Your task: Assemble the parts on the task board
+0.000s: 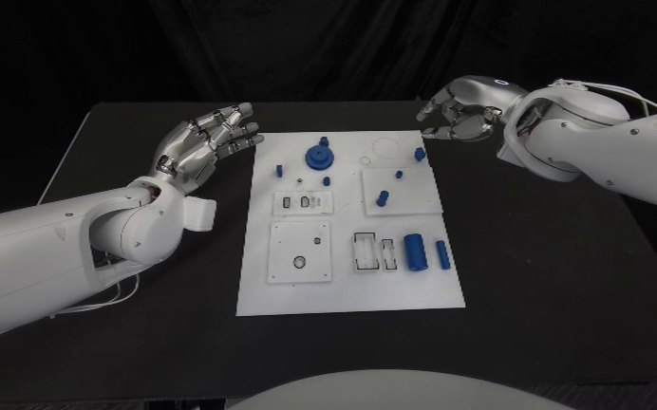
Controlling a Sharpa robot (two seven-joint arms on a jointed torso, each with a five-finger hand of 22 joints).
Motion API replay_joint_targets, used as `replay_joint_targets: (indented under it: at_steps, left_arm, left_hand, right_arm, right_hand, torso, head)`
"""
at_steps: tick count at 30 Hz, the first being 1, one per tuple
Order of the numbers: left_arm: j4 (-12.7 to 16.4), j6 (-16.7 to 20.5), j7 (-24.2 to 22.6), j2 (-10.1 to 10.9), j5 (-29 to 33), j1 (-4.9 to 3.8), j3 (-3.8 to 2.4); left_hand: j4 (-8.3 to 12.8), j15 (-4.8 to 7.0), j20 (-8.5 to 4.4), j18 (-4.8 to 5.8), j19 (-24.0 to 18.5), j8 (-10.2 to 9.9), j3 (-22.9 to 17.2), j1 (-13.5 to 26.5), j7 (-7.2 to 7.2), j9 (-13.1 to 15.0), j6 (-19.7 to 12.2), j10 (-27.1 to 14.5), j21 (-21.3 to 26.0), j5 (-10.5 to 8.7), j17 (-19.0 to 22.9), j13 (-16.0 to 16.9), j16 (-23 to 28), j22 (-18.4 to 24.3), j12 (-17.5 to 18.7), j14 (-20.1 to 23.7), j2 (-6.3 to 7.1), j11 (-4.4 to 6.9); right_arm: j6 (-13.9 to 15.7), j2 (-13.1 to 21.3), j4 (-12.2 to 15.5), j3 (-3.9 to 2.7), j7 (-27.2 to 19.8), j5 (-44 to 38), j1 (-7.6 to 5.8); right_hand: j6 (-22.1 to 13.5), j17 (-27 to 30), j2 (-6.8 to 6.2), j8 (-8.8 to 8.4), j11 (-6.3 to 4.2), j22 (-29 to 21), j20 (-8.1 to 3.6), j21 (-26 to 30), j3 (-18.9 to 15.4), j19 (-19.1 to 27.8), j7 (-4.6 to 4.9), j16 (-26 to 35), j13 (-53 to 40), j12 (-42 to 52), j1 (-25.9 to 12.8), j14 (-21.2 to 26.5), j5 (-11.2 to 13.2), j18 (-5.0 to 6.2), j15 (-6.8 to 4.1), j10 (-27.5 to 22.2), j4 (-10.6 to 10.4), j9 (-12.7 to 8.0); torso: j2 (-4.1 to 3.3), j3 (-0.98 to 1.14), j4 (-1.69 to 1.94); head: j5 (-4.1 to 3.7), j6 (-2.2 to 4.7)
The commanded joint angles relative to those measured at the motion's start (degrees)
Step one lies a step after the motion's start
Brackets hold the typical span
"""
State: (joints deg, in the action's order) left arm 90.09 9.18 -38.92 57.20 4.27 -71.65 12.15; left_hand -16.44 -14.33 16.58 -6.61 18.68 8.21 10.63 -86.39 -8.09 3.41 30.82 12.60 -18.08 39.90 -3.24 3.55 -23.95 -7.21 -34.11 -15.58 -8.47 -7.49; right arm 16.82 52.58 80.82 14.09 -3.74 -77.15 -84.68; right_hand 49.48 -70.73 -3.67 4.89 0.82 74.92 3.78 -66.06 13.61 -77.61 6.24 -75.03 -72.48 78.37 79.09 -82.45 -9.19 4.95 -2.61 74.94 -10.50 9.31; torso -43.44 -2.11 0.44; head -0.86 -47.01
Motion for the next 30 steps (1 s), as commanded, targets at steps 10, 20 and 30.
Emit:
replay_joint_targets:
  at_steps: [10,20,30]
  left_arm:
    - [-0.06,-0.96,-1.79,-0.37,-0.01,0.18,-0.05]
    - [-0.16,-1.19,-1.78,-0.39,-0.01,0.33,-0.05]
    - [-0.13,-1.51,-1.68,-0.35,-0.01,0.50,-0.05]
  left_hand:
    - [0.08,0.04,0.10,0.85,0.49,0.39,-0.38,-0.73,-0.09,0.04,-0.05,-0.03,-0.23,0.18,-0.08,0.08,-0.21,-0.06,-0.19,-0.42,0.07,-0.20]
    - [0.09,0.02,0.10,0.85,0.51,0.39,-0.46,-0.80,-0.09,0.03,-0.12,-0.03,-0.25,0.20,-0.09,0.08,-0.22,-0.06,-0.19,-0.43,0.03,-0.23]
    - [0.10,0.00,0.09,0.85,0.51,0.41,-0.57,-0.88,-0.11,0.03,-0.11,-0.04,-0.25,0.21,-0.09,0.08,-0.25,-0.05,-0.19,-0.44,-0.03,-0.25]
  right_arm:
    - [1.41,3.06,-0.84,0.16,2.34,-5.09,3.20]
    - [1.66,1.11,-3.53,0.17,1.54,-5.44,4.66]
    - [1.09,-1.06,-5.62,0.17,0.88,-5.48,5.26]
  right_hand:
    - [0.66,1.11,-1.12,-0.37,-0.36,5.90,-0.25,0.72,-0.20,-0.60,-0.42,1.08,1.07,-0.54,0.68,-0.20,2.12,0.43,-0.35,-0.11,-1.32,-0.30]
    - [0.62,2.31,-1.52,-0.60,-0.45,5.46,-0.37,1.96,0.04,-0.35,-0.50,2.30,2.49,-1.61,2.22,0.13,2.15,0.60,-0.44,-1.04,-1.27,-0.52]
    - [0.47,3.48,-1.97,-0.90,-0.41,4.90,-0.46,3.99,1.49,-0.17,-0.37,3.81,4.64,-3.39,4.96,0.37,-3.14,0.80,-0.49,-2.30,-1.24,-1.07]
  torso:
    - [0.13,-0.06,-0.40]
    - [0.17,-0.02,-0.12]
    - [0.11,-0.06,-0.26]
  head:
    - [0.32,0.12]
    - [0.06,0.07]
    - [0.21,0.07]
